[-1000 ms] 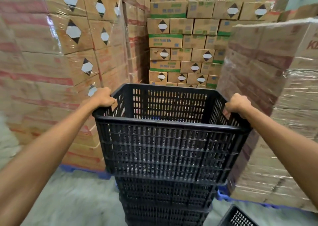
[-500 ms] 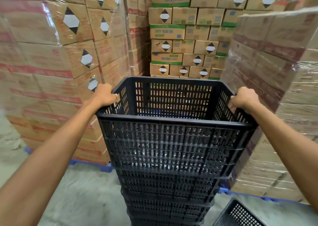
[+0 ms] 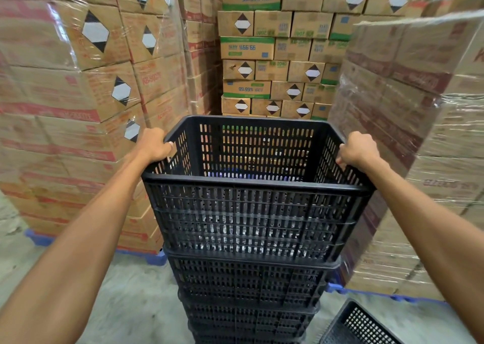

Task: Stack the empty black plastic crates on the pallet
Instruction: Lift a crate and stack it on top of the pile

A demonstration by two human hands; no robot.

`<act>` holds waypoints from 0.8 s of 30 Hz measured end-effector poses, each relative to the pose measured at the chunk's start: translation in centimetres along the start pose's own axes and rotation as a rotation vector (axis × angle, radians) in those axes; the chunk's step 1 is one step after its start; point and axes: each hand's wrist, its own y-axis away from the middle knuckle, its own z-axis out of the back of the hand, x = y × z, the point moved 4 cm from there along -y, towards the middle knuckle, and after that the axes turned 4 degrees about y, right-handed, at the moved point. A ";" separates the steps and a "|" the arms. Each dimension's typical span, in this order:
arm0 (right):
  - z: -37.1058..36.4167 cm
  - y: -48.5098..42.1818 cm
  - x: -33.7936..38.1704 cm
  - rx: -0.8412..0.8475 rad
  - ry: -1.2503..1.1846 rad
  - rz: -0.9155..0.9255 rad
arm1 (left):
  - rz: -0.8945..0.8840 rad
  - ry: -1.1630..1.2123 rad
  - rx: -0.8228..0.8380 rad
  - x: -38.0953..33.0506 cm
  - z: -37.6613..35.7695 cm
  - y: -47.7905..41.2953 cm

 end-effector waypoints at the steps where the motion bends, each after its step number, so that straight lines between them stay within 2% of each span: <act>1: 0.1 0.3 0.1 -0.012 0.029 0.000 | -0.003 0.000 0.005 0.0 0.0 -0.1; 6: -0.9 1.2 0.5 0.022 0.168 0.036 | -0.046 -0.194 -0.024 -0.7 0.0 1.2; 11: -2.0 1.8 1.1 0.068 0.244 0.175 | -0.176 -0.199 0.139 -1.1 -0.9 1.4; 14: -0.9 1.5 1.2 0.178 0.114 0.200 | -0.120 -0.326 0.151 -1.3 -0.5 1.7; 16: 0.7 1.7 0.3 0.303 -0.191 0.141 | -0.101 -0.404 0.148 -3.6 0.2 1.8; 18: 2.2 1.5 -2.3 0.323 -0.379 0.079 | -0.122 -0.350 0.128 -9.0 0.9 0.9; 22: 4.1 1.7 -11.1 0.218 -0.241 0.000 | -0.426 0.025 0.064 -29.1 1.6 1.1; 24: 4.1 2.6 -16.7 0.187 -0.122 -0.059 | -0.617 0.228 0.135 -40.5 0.9 4.1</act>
